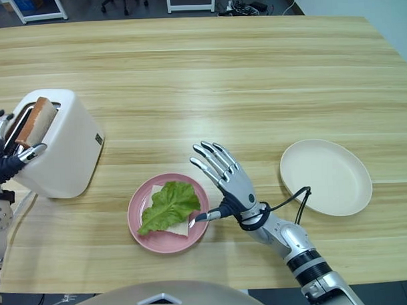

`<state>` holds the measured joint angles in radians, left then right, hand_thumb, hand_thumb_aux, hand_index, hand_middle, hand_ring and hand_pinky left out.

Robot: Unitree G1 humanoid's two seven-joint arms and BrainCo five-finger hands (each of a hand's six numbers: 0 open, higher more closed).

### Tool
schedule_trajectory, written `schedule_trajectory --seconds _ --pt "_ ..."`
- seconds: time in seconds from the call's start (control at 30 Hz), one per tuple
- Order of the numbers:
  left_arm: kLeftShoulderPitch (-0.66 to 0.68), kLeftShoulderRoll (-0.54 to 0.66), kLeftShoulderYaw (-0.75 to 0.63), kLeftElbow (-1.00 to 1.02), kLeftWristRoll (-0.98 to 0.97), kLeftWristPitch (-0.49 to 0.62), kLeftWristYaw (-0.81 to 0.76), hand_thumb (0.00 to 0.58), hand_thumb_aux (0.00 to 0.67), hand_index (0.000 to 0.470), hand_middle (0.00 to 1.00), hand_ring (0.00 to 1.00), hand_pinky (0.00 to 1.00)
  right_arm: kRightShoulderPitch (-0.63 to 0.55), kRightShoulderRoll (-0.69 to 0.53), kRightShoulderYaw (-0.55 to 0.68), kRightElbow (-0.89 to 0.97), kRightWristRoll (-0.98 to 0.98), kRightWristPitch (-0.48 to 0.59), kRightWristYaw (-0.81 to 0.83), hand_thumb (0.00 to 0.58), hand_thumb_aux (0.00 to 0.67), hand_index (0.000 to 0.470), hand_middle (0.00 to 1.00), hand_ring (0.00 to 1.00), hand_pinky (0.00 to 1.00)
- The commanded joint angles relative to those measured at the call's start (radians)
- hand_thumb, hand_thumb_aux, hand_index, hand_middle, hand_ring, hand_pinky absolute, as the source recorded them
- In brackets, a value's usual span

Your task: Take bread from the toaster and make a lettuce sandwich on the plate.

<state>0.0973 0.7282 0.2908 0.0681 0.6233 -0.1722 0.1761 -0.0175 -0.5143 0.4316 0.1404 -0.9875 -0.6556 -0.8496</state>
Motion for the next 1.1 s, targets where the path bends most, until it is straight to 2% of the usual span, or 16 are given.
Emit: schedule_trajectory --seconds 0.03,0.07,0.1,0.13,0.17,0.2,0.33,0.5,0.6,0.67,0.77,0.87,0.97,1.1 --pt "0.001 0.034 -0.022 0.017 -0.039 -0.021 -0.07 0.575 0.607 0.426 0.0 0.0 0.0 0.009 0.005 -0.002 0.009 -0.017 0.004 0.004 0.0 0.0 0.0 0.0 0.0 0.0" --pt "0.004 0.039 -0.021 0.018 -0.048 -0.026 -0.079 0.58 0.67 0.47 0.09 0.09 0.09 0.013 0.007 -0.004 0.008 -0.017 0.004 0.002 0.0 0.0 0.0 0.0 0.0 0.0" --pt "0.008 0.041 -0.021 0.017 -0.055 -0.031 -0.081 0.58 0.67 0.47 0.16 0.16 0.16 0.016 0.008 -0.005 0.01 -0.017 0.004 0.0 0.0 0.0 0.0 0.0 0.0 0.0" --pt "0.013 0.041 -0.02 0.011 -0.071 -0.04 -0.086 0.58 0.67 0.47 0.6 0.6 0.6 0.02 0.008 -0.006 0.011 -0.019 0.004 -0.003 0.0 0.0 0.0 0.0 0.0 0.0" --pt "0.015 0.04 -0.019 0.005 -0.081 -0.049 -0.088 0.58 0.67 0.47 0.89 0.89 0.89 0.023 0.008 -0.007 0.012 -0.019 0.005 -0.005 0.0 0.0 0.0 0.0 0.0 0.0" --pt "0.015 0.037 -0.017 0.001 -0.09 -0.059 -0.085 0.58 0.67 0.47 0.99 0.99 0.99 0.025 0.008 -0.008 0.012 -0.02 0.006 -0.007 0.0 0.0 0.0 0.0 0.0 0.0" --pt "-0.012 0.015 -0.006 -0.01 -0.087 -0.084 -0.012 0.58 0.67 0.47 1.0 1.0 1.0 0.024 0.009 -0.011 0.019 -0.019 0.008 -0.011 0.0 0.0 0.0 0.0 0.0 0.0" --pt "-0.138 -0.089 0.029 -0.022 -0.031 -0.108 0.295 0.58 0.67 0.47 1.0 1.0 1.0 0.022 0.017 -0.017 0.041 -0.025 0.021 -0.034 0.0 0.0 0.0 0.0 0.0 0.0" --pt "-0.201 -0.143 0.039 -0.046 -0.013 -0.182 0.466 0.58 0.67 0.47 1.0 1.0 1.0 0.021 0.023 -0.023 0.05 -0.03 0.038 -0.056 0.0 0.0 0.0 0.0 0.0 0.0" --pt "-0.207 -0.165 0.001 -0.093 -0.02 -0.283 0.497 0.58 0.67 0.47 1.0 1.0 1.0 0.02 0.022 -0.021 0.05 -0.03 0.038 -0.063 0.0 0.0 0.0 0.0 0.0 0.0" --pt "-0.161 -0.188 -0.132 -0.174 -0.13 -0.456 0.379 0.58 0.67 0.47 1.0 1.0 1.0 0.024 0.005 -0.021 0.027 -0.024 0.016 -0.063 0.0 0.0 0.0 0.0 0.0 0.0" --pt "-0.079 -0.148 -0.33 -0.126 -0.36 -0.546 0.092 0.58 0.67 0.47 1.0 1.0 1.0 0.043 -0.027 -0.033 -0.048 0.017 -0.056 -0.041 0.0 0.0 0.0 0.0 0.0 0.0" --pt "-0.036 -0.132 -0.462 -0.046 -0.536 -0.545 -0.162 0.58 0.67 0.47 1.0 1.0 1.0 0.053 -0.037 -0.044 -0.11 0.047 -0.115 -0.02 0.0 0.0 0.0 0.0 0.0 0.0" --pt "-0.027 -0.164 -0.569 -0.013 -0.688 -0.5 -0.402 0.58 0.67 0.47 1.0 1.0 1.0 0.067 -0.033 -0.044 -0.163 0.039 -0.147 0.025 0.0 0.0 0.0 0.0 0.0 0.0"
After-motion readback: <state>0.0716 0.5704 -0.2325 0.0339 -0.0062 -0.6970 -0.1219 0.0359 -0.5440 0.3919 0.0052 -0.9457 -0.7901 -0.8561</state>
